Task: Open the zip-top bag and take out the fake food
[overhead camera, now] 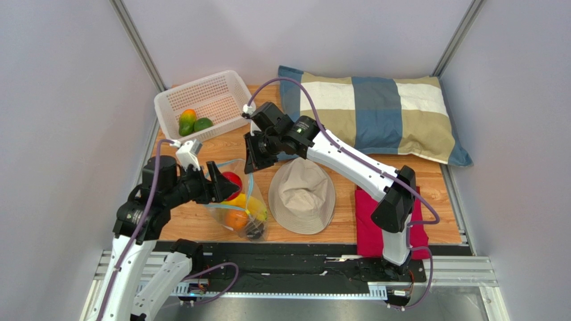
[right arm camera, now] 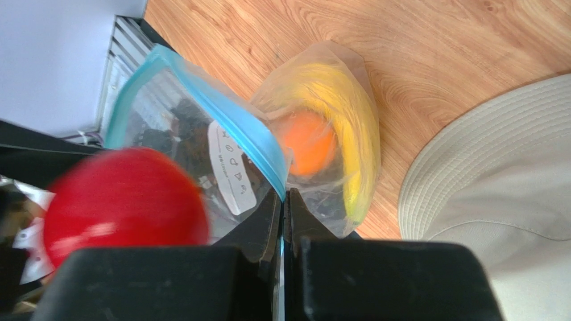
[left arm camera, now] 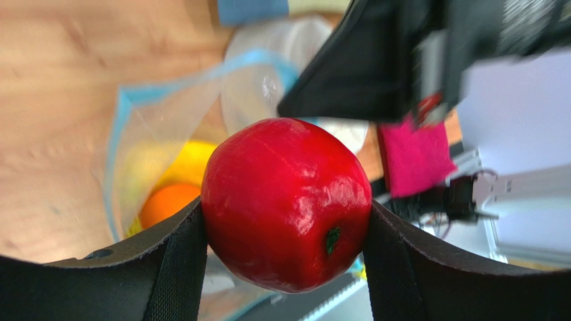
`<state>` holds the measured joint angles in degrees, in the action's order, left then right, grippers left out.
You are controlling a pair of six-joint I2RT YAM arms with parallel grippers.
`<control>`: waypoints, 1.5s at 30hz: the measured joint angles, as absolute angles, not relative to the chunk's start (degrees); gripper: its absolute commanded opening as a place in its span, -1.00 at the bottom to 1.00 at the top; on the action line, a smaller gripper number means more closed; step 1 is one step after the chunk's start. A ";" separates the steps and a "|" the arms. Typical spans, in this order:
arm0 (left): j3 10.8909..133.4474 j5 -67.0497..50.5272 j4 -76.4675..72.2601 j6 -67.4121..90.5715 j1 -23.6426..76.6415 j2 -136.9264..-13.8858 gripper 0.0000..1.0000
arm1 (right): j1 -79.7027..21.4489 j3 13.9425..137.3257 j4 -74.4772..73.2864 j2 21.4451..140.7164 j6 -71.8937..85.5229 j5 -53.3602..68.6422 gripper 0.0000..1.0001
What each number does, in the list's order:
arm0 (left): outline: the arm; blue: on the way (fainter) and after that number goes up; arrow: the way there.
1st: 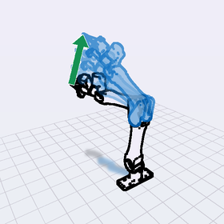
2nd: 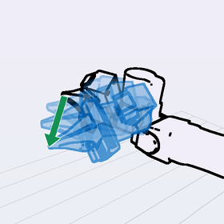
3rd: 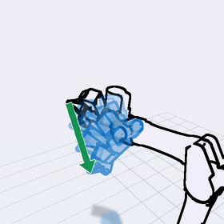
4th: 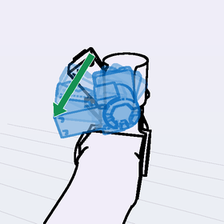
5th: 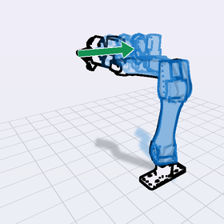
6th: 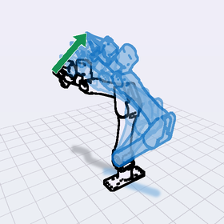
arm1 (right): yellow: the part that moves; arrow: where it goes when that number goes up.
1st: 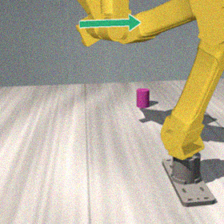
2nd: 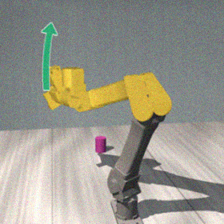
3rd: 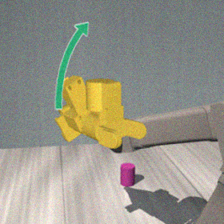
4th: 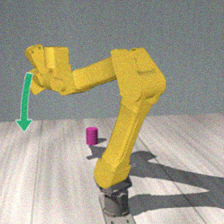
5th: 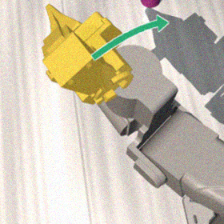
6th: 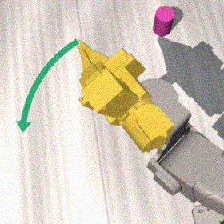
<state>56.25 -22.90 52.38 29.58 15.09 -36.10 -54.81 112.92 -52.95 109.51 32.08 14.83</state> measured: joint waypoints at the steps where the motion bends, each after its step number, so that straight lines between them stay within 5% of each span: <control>1: 56.88 -21.69 50.96 29.74 15.14 -35.59 -1.00 | -55.20 112.16 -52.58 109.38 31.79 14.46 -1.00; 8: 63.05 -10.90 43.33 30.28 15.16 -37.76 -1.00 | -54.96 110.26 -52.58 109.34 30.28 12.56 -1.00; 14: 73.49 -2.83 36.71 31.33 12.29 -52.84 -1.00 | -52.84 112.81 -52.84 111.00 29.47 13.13 -1.00; 22: 79.44 -12.01 23.42 38.59 -1.04 -81.71 -1.00 | -47.88 113.32 -52.07 113.27 31.03 17.91 -1.00; 33: 101.75 -17.91 20.53 40.88 -3.92 -115.28 -1.00 | -40.93 118.78 -50.17 115.44 31.55 23.68 -1.00; 36: 108.66 -18.13 23.31 39.90 -4.23 -122.06 -0.57 | -40.64 120.73 -49.63 116.27 31.68 23.83 -1.00; 37: 110.30 -17.96 24.34 39.40 -4.43 -123.90 -0.06 | -40.56 121.49 -49.30 116.90 31.77 24.29 -1.00; 38: 111.11 -17.74 25.30 39.00 -4.62 -125.05 0.15 | -40.51 121.93 -48.90 117.45 31.90 24.77 -1.00; 40: 111.92 -17.04 27.66 37.98 -5.02 -126.85 0.41 | -40.40 122.58 -48.51 118.72 32.18 25.89 -1.00; 42: 112.49 -16.10 30.20 36.95 -5.41 -128.16 0.44 | -40.29 122.76 -48.47 119.81 32.62 26.59 -1.00; 43: 113.14 -15.66 31.62 36.53 -5.52 -128.77 0.56 | -40.29 122.76 -48.49 120.27 32.97 26.83 -1.00; 44: 113.67 -15.18 32.58 36.05 -5.61 -129.16 0.96 | -40.29 122.76 -48.45 120.64 33.21 27.16 -1.00; 45: 114.24 -14.70 33.58 35.42 -5.67 -129.40 0.97 | -40.29 122.76 -48.38 120.90 33.26 27.44 -1.00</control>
